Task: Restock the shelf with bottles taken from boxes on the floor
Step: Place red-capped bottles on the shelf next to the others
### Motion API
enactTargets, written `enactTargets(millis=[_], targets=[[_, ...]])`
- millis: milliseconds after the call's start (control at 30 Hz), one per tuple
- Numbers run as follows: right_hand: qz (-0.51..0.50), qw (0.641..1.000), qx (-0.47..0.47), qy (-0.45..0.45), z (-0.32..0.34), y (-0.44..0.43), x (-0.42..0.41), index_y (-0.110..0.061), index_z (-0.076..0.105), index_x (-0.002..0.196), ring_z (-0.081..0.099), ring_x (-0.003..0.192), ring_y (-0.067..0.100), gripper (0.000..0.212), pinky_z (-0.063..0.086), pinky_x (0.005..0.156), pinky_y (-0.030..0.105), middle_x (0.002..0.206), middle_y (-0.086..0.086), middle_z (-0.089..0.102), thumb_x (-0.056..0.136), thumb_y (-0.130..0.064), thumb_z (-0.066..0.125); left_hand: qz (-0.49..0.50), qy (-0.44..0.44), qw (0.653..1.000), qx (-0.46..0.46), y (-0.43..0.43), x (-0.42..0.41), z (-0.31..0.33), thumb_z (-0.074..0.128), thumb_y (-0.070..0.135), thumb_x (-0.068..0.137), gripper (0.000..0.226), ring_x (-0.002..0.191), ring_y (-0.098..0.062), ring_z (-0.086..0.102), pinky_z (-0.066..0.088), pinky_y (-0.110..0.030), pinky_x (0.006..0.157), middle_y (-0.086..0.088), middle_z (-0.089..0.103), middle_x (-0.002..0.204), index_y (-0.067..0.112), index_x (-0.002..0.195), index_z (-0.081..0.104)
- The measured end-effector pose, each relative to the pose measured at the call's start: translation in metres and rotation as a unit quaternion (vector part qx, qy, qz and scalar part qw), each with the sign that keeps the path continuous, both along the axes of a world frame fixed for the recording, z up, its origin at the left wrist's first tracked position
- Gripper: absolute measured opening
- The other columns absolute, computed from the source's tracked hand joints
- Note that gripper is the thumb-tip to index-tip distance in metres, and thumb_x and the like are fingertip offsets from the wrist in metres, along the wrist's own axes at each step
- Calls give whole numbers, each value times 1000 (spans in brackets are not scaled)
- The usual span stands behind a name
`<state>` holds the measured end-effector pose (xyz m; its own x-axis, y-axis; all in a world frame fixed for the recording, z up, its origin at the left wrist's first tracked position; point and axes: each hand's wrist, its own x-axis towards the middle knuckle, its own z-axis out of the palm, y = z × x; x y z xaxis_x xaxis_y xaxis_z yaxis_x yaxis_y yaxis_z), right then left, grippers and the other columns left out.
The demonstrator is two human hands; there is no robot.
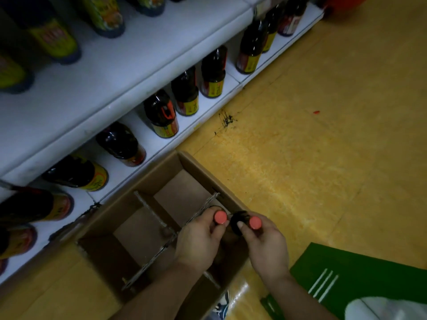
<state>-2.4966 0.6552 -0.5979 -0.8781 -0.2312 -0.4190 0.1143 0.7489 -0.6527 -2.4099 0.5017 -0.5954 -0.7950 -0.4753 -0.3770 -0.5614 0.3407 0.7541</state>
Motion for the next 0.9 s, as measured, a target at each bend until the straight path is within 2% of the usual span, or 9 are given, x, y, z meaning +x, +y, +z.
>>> enactTargets(millis=[133, 267, 400, 433, 567, 700, 800, 900], targets=[[37, 999, 2, 19, 71, -6, -3, -36, 68, 120, 63, 98, 3, 28, 58, 85, 37, 108, -18, 66, 94, -48, 67, 15, 18, 999, 24, -4, 6, 65, 58, 49, 96, 23, 95, -2, 69, 59, -41, 86, 15, 73, 97, 41, 118, 60], [64, 997, -1, 47, 142, -11, -1, -39, 67, 115, 62, 93, -1, 25, 57, 82, 32, 105, -21, 65, 95, -54, 63, 29, 41, 999, 16, -9, 8, 132, 62, 45, 97, 23, 91, 3, 68, 59, -35, 85, 17, 73, 93, 37, 119, 65], [75, 995, -11, 67, 209, -16, 4, -40, 66, 114, 63, 93, 1, 27, 58, 83, 34, 104, -21, 64, 94, -58, 62, 30, 74, 997, -13, -14, 10, 203, 64, 41, 97, 3, 75, 1, 64, 50, -20, 66, 19, 64, 75, 39, 96, 63], [77, 994, -10, 76, 226, -17, 6, -39, 66, 114, 64, 94, 3, 29, 58, 83, 35, 105, -21, 65, 93, -58, 62, 35, 80, 996, -17, -15, 11, 221, 65, 40, 97, 7, 71, -2, 62, 47, -19, 63, 18, 62, 71, 40, 91, 61], [95, 990, 4, 106, 292, -23, 10, -34, 68, 114, 64, 95, 11, 31, 55, 84, 36, 105, -14, 66, 94, -57, 61, 46, 106, 993, -6, -18, 13, 288, 65, 42, 96, 8, 63, -9, 59, 54, -37, 65, 8, 59, 67, 36, 92, 63], [101, 987, -9, 129, 353, -24, 15, -31, 67, 105, 64, 91, 17, 28, 53, 78, 36, 96, -10, 65, 93, -55, 64, 67, 136, 988, -42, -21, 22, 350, 66, 46, 93, 12, 65, -7, 58, 50, -34, 64, 11, 59, 69, 34, 92, 66], [118, 982, -15, 149, 398, -26, 19, -32, 63, 91, 61, 82, 15, 22, 52, 73, 38, 87, -12, 62, 93, -55, 63, 96, 149, 982, -64, -23, 32, 394, 66, 50, 91, 17, 61, -11, 55, 48, -39, 62, 8, 56, 65, 35, 84, 62], [133, 974, -32, 180, 443, -29, 22, -31, 61, 86, 60, 78, 15, 27, 51, 71, 39, 83, -11, 59, 94, -56, 62, 115, 176, 973, -92, -27, 42, 436, 67, 52, 91, 18, 57, -7, 51, 45, -36, 59, 14, 52, 62, 38, 81, 60]])
